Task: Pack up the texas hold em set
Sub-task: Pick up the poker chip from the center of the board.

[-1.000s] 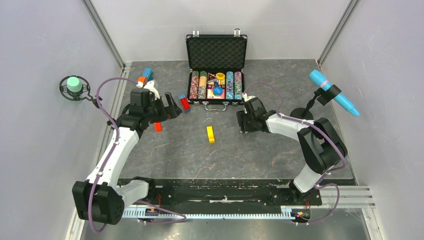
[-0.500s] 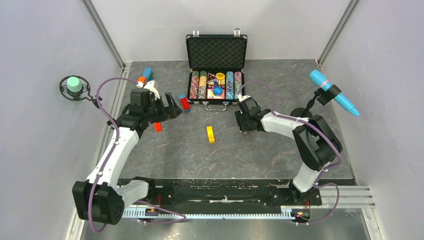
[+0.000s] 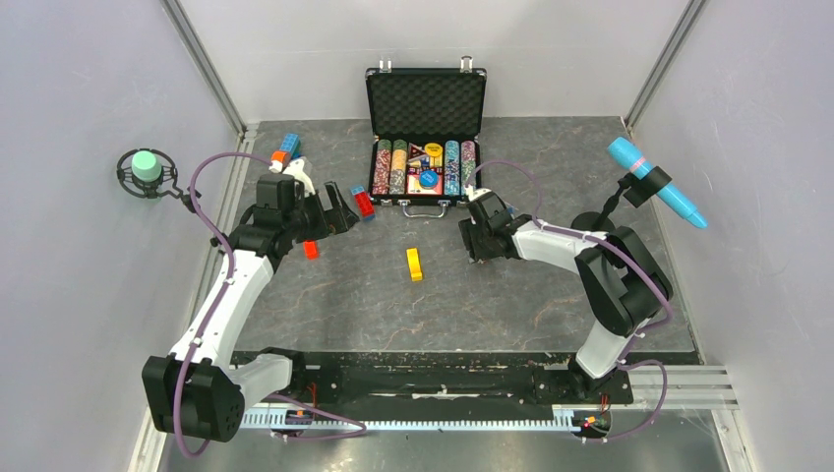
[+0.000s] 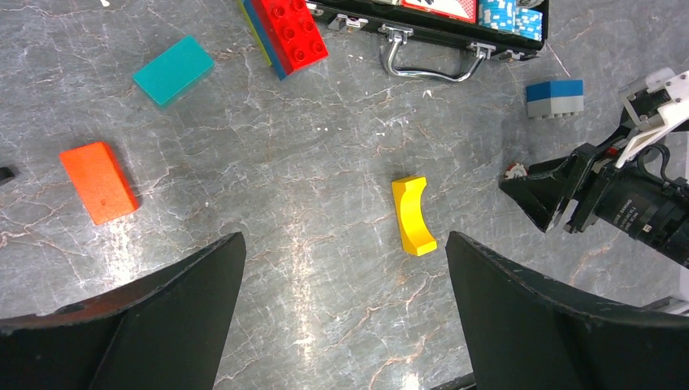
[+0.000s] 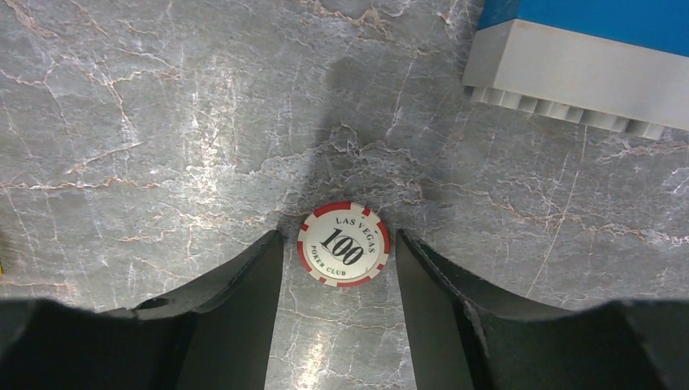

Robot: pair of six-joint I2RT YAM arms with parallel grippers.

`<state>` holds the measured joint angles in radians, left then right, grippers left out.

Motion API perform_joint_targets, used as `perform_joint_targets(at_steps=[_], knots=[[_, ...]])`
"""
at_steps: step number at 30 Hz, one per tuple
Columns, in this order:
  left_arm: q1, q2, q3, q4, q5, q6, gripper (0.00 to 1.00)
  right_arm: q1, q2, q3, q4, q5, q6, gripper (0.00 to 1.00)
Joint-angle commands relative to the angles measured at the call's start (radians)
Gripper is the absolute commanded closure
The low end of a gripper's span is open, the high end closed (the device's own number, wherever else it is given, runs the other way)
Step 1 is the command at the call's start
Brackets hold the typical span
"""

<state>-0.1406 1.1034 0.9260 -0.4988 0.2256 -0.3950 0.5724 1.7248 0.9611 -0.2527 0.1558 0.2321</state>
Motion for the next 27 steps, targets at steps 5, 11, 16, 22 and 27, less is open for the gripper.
perform_joint_targets(at_steps=[5,11,16,22,27], knots=[[0.005,-0.001,-0.003,0.042,0.027,0.038,0.0,0.004,0.023,-0.004,-0.117,-0.026,-0.011,0.47],[0.006,-0.003,-0.001,0.042,0.028,0.04,0.0,0.005,0.01,0.0,-0.127,-0.016,-0.008,0.5],[0.006,-0.006,0.0,0.042,0.027,0.036,0.0,0.004,0.01,0.015,-0.145,-0.013,-0.025,0.57],[0.006,-0.005,-0.002,0.047,0.04,0.028,0.0,0.005,0.0,0.025,-0.143,-0.036,-0.037,0.69],[0.006,0.009,-0.02,0.097,0.128,-0.034,0.0,0.005,-0.053,0.028,-0.129,-0.046,-0.068,0.7]])
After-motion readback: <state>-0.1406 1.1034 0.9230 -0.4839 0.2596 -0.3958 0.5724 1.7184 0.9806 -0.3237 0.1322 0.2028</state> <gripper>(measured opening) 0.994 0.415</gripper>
